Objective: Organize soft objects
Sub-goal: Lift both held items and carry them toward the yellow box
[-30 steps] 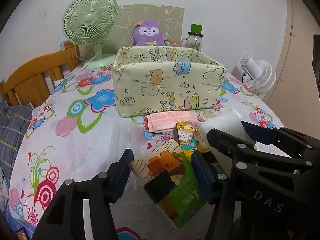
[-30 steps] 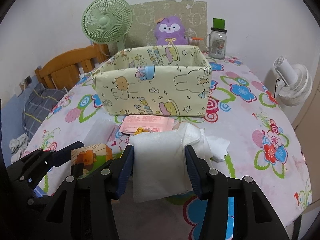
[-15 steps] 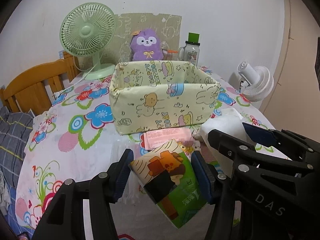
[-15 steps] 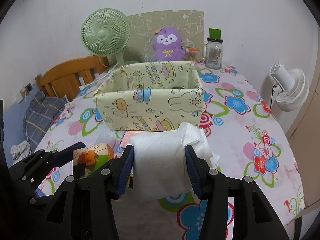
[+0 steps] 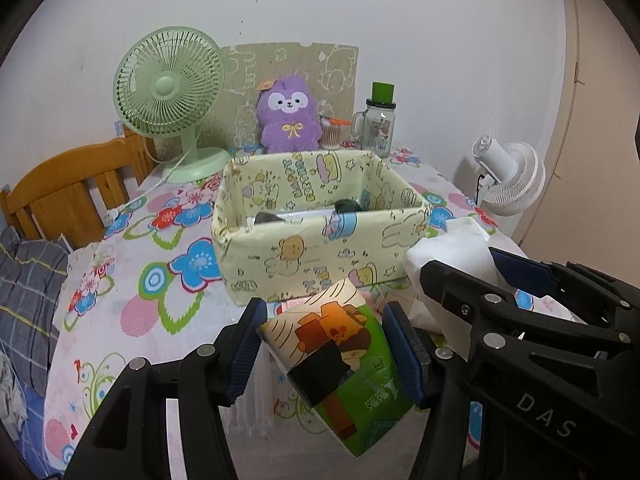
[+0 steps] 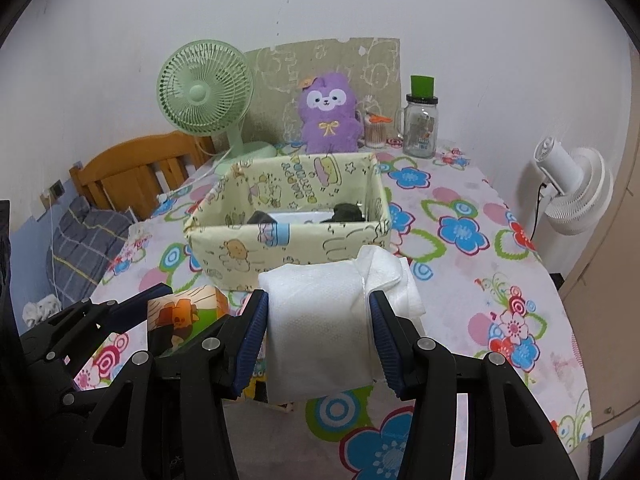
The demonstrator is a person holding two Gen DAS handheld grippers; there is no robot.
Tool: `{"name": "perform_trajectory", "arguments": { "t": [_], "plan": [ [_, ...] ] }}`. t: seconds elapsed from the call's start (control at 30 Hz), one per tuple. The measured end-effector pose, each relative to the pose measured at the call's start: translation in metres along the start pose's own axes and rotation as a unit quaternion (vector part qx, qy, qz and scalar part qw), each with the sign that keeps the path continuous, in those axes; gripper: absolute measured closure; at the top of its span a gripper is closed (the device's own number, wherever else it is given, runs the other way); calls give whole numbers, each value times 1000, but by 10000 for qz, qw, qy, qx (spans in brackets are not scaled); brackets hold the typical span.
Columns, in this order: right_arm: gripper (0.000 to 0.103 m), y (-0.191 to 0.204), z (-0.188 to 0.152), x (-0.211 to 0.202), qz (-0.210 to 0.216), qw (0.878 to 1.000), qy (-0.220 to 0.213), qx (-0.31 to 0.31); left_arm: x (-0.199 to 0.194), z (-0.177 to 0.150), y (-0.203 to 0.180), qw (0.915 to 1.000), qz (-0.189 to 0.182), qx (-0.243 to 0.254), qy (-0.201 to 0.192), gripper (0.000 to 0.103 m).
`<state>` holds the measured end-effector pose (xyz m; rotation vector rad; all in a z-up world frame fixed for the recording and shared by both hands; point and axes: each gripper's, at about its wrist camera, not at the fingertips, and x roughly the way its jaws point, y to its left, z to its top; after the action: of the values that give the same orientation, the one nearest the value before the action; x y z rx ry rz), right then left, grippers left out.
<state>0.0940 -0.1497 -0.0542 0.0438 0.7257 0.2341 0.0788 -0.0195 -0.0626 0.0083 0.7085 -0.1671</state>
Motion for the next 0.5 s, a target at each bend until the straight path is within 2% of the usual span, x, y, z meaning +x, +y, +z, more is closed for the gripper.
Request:
{"name": "perform_trajectory", "arguments": {
  "t": [0.5],
  "plan": [
    [48, -2, 26, -18, 97, 9996, -250, -59, -18, 26, -6, 9997, 115, 47, -233, 41]
  ]
}}
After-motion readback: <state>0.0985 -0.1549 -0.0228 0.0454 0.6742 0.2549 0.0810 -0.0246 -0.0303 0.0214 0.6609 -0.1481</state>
